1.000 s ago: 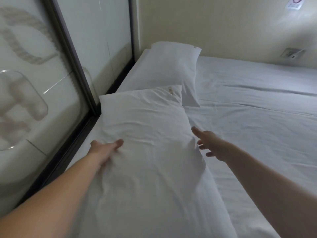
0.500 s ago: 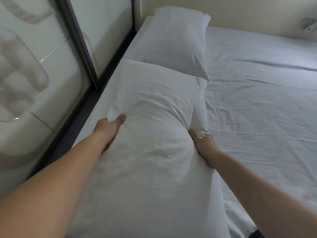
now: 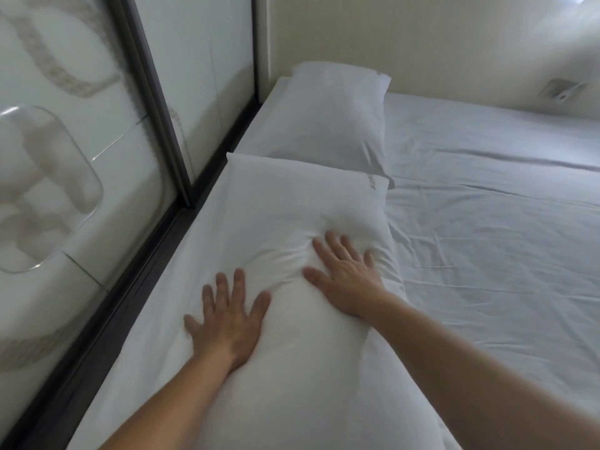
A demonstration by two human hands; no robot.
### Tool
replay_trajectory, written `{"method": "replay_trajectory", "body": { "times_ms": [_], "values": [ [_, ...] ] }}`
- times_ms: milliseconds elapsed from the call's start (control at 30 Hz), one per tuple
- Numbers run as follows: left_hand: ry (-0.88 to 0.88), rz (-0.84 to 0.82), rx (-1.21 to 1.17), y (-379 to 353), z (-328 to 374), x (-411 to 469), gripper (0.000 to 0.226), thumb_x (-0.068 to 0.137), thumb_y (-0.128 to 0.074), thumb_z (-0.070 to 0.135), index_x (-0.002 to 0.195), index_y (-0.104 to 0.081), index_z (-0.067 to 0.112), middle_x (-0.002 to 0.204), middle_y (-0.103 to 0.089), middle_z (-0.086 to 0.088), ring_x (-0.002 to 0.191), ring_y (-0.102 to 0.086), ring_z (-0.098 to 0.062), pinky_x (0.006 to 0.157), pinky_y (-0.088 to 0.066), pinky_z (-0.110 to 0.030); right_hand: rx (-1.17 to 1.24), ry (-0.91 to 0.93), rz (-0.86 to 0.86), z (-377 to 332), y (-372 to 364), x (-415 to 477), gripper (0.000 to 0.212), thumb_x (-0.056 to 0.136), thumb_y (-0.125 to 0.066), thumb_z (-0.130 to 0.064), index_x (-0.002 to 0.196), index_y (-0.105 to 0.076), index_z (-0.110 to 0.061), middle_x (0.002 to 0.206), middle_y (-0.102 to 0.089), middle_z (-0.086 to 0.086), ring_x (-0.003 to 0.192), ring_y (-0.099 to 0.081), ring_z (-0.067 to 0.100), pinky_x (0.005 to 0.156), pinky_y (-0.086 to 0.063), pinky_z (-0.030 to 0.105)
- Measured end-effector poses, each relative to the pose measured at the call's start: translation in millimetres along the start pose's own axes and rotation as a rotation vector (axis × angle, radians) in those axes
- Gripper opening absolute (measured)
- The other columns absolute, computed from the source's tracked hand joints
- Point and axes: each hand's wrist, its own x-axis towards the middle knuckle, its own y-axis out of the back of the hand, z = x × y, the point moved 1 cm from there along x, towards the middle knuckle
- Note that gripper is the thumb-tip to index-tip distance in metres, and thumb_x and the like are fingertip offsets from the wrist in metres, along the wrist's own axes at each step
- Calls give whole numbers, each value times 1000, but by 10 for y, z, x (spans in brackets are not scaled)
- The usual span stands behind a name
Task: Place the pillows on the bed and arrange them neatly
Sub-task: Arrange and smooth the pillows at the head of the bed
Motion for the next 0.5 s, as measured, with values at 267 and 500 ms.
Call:
{"method": "replay_trajectory", "body": {
  "times_ms": [267,500],
  "values": [
    [157,50,-69,135,-106,61,84,80,-6,80,152,10,40,166,0,-2,151,-10,-28,115,-10,-61,123,-305,0,234,-60,-19,78,86,-19,-75,153,-1,-38,163,7,-9,150,8,17,118,-1,55],
    [-211,285,-72,459,327,-8,83,79,1,77,153,4,38,163,7,6,152,-1,-17,120,-3,-45,58,-236,228,186,243,-117,79,87,-13,-72,154,-5,-31,163,-9,-2,150,-9,19,120,-11,38]
  ]
}}
